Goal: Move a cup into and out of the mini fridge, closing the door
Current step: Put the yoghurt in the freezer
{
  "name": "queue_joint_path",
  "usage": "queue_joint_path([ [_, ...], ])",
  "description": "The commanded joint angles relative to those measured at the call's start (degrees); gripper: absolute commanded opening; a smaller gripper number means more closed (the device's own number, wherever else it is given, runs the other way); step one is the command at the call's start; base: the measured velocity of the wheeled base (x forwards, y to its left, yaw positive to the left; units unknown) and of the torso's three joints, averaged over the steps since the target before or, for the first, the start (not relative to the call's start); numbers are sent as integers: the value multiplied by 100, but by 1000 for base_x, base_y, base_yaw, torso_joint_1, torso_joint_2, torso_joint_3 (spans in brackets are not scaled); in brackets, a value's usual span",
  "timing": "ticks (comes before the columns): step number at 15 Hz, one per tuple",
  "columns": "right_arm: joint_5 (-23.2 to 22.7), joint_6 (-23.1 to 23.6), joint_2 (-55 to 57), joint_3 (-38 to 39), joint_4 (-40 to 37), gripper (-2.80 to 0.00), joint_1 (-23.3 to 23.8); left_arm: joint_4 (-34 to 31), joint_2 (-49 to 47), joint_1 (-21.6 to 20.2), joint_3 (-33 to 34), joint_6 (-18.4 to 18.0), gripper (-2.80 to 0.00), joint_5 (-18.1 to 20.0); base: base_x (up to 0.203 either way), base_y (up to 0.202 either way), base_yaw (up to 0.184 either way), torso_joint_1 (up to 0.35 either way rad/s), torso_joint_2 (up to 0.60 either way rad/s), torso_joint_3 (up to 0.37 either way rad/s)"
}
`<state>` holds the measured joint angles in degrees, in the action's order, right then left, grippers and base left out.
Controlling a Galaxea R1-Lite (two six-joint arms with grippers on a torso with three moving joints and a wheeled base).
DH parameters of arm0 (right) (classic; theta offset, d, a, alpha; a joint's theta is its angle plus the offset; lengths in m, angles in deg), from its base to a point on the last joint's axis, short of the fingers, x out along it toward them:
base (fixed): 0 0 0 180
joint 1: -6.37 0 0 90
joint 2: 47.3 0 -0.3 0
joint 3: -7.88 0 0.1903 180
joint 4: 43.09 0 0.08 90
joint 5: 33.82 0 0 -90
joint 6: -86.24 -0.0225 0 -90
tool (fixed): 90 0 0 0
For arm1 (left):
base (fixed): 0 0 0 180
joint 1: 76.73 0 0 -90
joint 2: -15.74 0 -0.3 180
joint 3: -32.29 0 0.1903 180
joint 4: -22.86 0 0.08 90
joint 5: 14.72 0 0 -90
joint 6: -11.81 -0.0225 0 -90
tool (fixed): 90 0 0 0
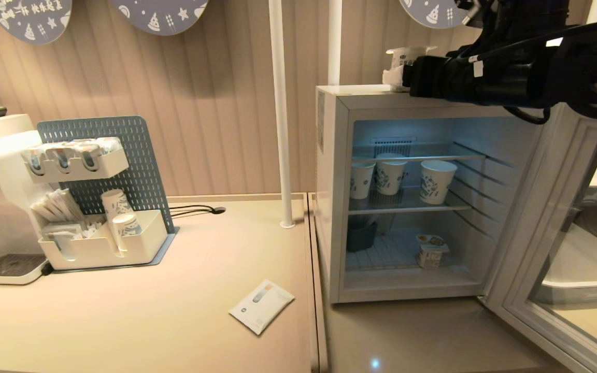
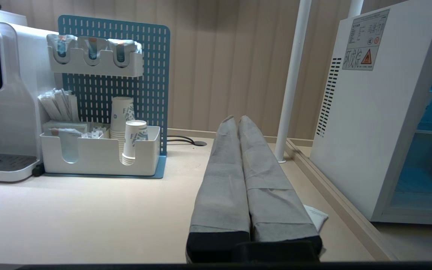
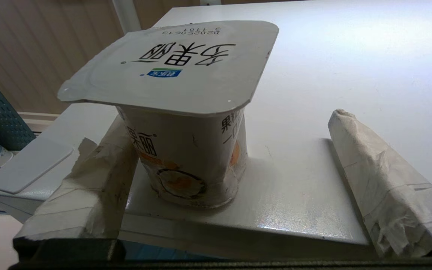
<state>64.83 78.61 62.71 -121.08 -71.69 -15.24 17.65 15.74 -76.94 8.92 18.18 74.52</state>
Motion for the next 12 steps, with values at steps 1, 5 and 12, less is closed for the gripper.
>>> queue_joint_path([
  [1, 14, 7, -23, 13, -2, -280, -2, 12, -9, -3, 229, 5, -280, -3, 0, 0, 0, 0, 0, 0],
  [5, 5, -2, -41, 13, 4, -280, -2, 12, -9, -6, 229, 5, -280, -3, 0, 0, 0, 0, 0, 0],
  [12, 5, -10, -378, 315, 6, -280, -2, 12, -9, 3, 229, 5, -280, -3, 0, 0, 0, 0, 0, 0],
])
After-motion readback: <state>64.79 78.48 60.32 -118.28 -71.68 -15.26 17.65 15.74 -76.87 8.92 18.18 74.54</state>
